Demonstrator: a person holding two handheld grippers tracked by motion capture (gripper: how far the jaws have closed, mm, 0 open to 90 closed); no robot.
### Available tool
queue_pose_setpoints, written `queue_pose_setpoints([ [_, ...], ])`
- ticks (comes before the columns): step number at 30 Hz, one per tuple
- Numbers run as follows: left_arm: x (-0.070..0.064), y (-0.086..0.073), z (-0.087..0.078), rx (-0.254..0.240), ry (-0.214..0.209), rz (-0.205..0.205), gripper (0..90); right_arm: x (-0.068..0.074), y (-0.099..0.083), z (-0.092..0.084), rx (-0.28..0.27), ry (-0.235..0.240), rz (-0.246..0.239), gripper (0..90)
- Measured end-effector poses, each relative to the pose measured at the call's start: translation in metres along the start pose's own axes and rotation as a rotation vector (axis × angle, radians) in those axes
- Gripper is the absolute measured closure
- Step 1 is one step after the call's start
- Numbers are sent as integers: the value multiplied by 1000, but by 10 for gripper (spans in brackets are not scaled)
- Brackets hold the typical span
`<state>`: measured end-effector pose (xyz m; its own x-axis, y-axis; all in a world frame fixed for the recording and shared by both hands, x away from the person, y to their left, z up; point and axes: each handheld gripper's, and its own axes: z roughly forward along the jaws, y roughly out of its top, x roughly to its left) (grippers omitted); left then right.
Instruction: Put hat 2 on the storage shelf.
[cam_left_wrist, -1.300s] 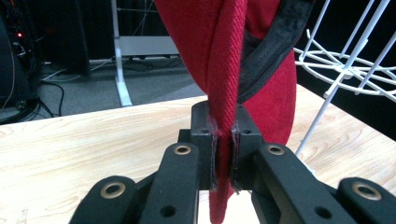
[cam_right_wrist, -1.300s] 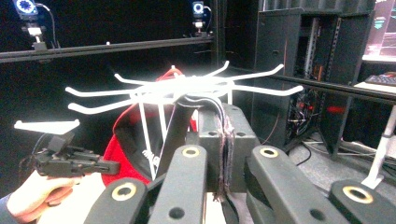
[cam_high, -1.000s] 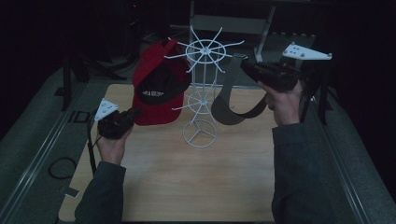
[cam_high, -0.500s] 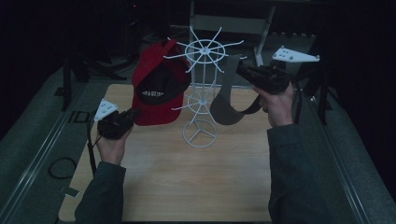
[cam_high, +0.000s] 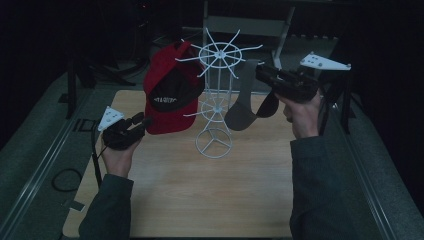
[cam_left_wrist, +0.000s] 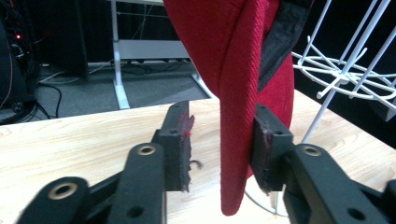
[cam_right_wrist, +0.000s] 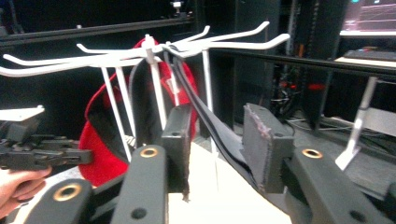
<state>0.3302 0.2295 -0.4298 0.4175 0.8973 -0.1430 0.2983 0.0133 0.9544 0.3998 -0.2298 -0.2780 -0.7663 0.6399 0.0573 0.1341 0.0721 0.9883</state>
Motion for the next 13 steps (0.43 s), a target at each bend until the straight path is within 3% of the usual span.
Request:
queue_pose_setpoints([
  [13,1,0,-2,-14,6,-6,567,-5,-2,-17,-32,-38,0,559],
])
